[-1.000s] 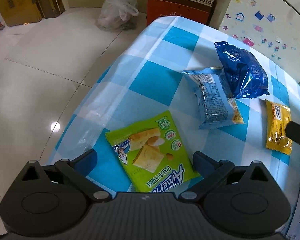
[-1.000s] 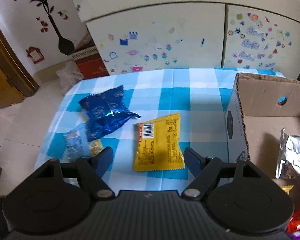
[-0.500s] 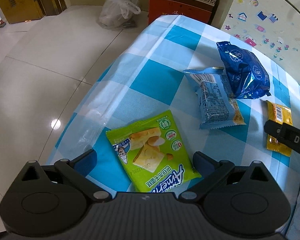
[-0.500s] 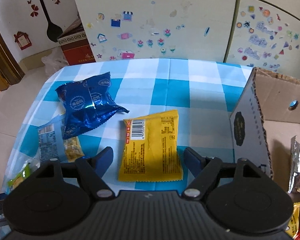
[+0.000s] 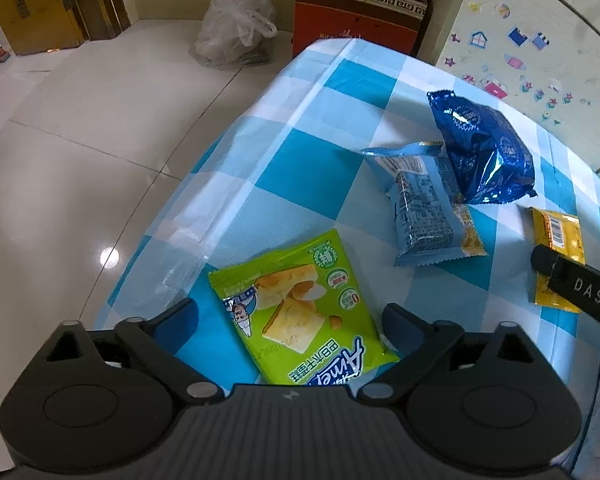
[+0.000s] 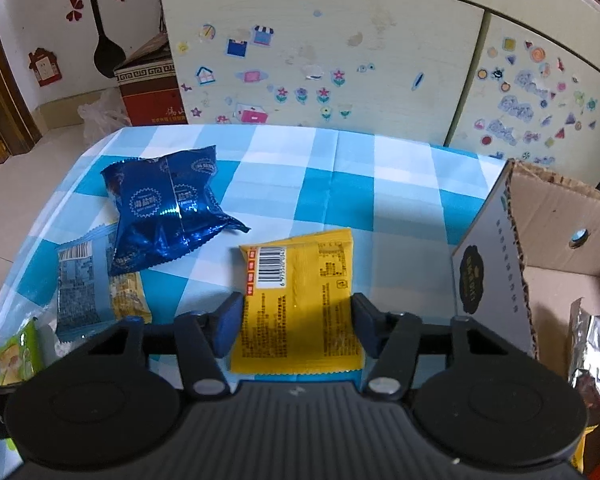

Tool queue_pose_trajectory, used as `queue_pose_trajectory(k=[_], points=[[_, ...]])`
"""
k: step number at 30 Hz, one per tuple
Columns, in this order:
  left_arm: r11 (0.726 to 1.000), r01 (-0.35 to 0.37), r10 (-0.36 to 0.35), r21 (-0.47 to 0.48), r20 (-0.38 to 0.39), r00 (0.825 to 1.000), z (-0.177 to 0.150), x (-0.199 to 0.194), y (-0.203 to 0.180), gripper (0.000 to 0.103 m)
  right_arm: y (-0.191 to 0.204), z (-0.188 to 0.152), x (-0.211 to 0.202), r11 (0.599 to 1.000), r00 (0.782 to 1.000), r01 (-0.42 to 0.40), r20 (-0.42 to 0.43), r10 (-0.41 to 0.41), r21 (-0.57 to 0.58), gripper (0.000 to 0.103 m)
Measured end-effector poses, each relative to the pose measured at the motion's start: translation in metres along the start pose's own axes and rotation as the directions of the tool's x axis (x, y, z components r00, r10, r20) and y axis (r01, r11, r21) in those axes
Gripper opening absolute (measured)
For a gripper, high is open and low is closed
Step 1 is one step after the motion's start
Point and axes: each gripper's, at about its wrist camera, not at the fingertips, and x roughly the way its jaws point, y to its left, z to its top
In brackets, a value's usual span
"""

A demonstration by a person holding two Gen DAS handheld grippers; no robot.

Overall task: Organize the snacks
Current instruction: 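Close the left gripper on the green cracker packet while the right gripper grasps the yellow packet, then lift both packets and carry them over the cardboard box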

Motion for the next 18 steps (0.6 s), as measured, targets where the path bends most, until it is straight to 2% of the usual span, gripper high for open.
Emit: queue_pose_trajectory(k=[1,3,7,13,18], points=[[1.0,0.003,-0.003,0.0,0.009,1.0,0.0,-0.002,0.0,0.087,0.0,0.0,0.0,1.0,1.0,-0.001,0.001,0.001,-0.002,0.056],[1.0,0.011,-0.01,-0.002,0.021,1.0,0.002,-0.005,0.001,0.08,0.0,0.0,-0.001,1.0,1.0,-0.005,-0.003,0.005,0.003,0.055],[0.999,0.032,-0.031,-0.04,0.025,0.999,0.005,-0.007,0.009,0.072,-0.001,0.0,-0.005,0.999,0.999,-0.035,-0.017,0.035,0.022,0.054],[0.996,0.049,-0.047,-0.069,0.034,0.998,0.009,-0.011,0.013,0.067,-0.003,0.0,-0.018,0.998,0.999,-0.048,-0.013,0.048,0.028,0.054],[0.996,0.065,-0.062,-0.06,0.054,0.997,0.009,-0.02,0.012,0.066,-0.006,0.001,-0.034,0.997,0.998,-0.068,-0.004,0.068,0.031,0.054]])
